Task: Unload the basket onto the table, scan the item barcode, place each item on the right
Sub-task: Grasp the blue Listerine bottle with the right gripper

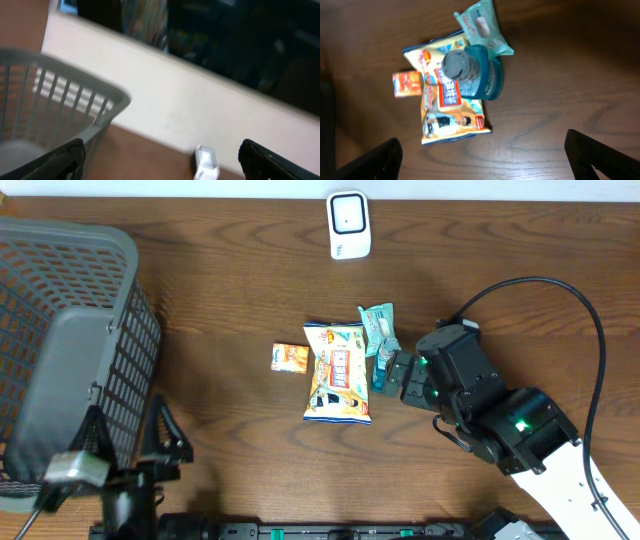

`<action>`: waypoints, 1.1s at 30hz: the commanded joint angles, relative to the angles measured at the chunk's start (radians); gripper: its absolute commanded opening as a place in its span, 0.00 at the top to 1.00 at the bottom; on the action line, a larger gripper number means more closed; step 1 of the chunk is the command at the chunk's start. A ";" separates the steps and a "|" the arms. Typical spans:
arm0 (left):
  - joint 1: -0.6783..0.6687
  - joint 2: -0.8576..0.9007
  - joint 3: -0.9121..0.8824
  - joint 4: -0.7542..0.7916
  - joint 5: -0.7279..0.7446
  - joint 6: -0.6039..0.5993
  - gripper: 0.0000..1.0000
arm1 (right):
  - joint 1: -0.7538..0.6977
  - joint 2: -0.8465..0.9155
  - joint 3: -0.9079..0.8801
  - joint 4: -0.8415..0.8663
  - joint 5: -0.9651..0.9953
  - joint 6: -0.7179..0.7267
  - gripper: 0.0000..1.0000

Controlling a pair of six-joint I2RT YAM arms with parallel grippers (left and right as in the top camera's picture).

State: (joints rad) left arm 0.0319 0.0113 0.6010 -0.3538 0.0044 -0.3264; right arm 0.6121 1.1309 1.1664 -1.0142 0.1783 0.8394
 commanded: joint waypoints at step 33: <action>0.003 -0.001 -0.293 -0.214 0.219 0.071 0.02 | 0.007 0.167 0.011 0.019 0.190 0.185 0.01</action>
State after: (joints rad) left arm 0.0319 0.0113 0.3115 -0.5556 0.2119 -0.2646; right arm 0.6121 1.2972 1.1664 -0.9997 0.3344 1.0084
